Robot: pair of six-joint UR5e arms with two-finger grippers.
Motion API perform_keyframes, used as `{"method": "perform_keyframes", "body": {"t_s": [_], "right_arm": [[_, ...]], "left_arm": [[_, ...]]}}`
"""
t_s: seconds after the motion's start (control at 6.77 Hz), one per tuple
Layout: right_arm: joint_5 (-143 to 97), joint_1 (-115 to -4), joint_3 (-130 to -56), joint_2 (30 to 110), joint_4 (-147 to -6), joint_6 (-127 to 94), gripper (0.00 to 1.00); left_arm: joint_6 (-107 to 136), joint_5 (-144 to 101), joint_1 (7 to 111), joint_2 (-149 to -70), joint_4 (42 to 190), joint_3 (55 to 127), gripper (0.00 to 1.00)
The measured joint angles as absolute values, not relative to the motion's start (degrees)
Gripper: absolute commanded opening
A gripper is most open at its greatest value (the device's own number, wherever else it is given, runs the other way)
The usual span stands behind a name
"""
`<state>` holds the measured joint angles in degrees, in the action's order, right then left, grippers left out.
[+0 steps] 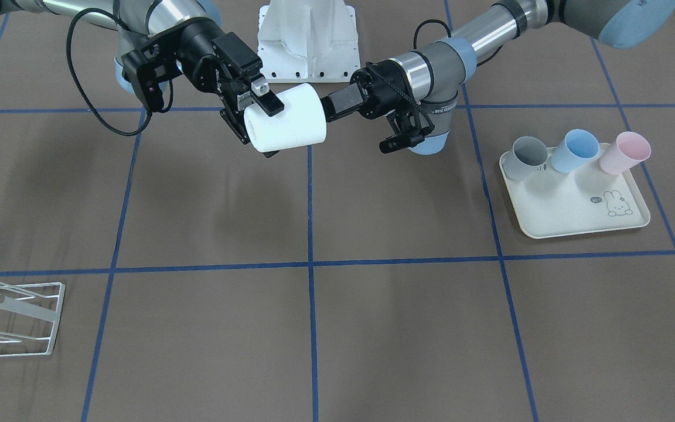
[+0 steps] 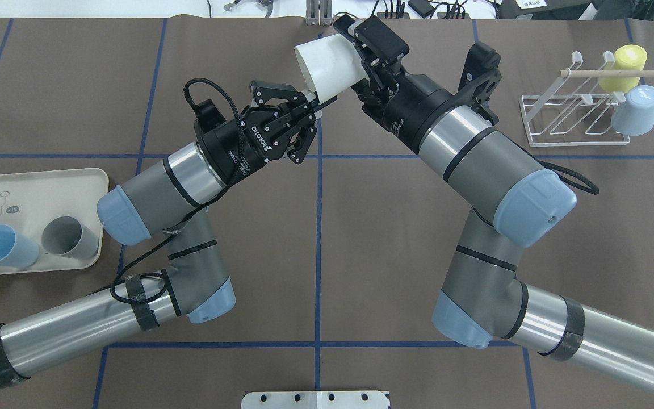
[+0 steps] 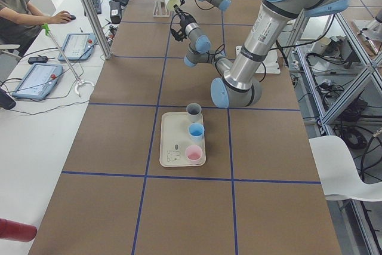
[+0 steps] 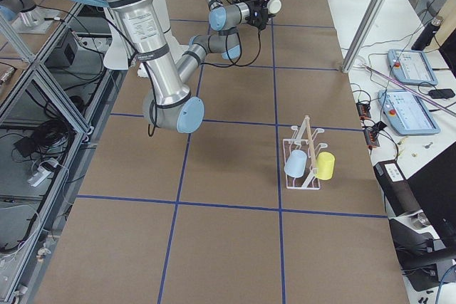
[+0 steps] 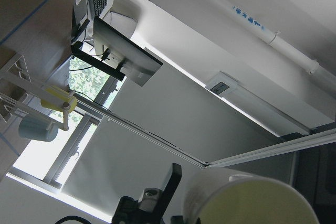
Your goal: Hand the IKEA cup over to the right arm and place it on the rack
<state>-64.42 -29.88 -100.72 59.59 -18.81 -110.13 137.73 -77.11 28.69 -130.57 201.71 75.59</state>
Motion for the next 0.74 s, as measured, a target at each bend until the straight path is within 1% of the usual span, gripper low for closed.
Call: {"method": "perform_keyframes", "body": {"t_s": [0.59, 0.74], "right_arm": [[-64.46, -29.85, -100.72, 59.59, -18.87, -110.12, 0.98], [-64.46, -29.82, -100.72, 59.59, -18.89, -110.13, 0.96]], "left_arm": [[137.72, -77.09, 28.58, -130.68, 201.71, 75.59, 0.0], [137.72, -76.77, 28.25, -130.69, 201.71, 75.59, 0.0]]}}
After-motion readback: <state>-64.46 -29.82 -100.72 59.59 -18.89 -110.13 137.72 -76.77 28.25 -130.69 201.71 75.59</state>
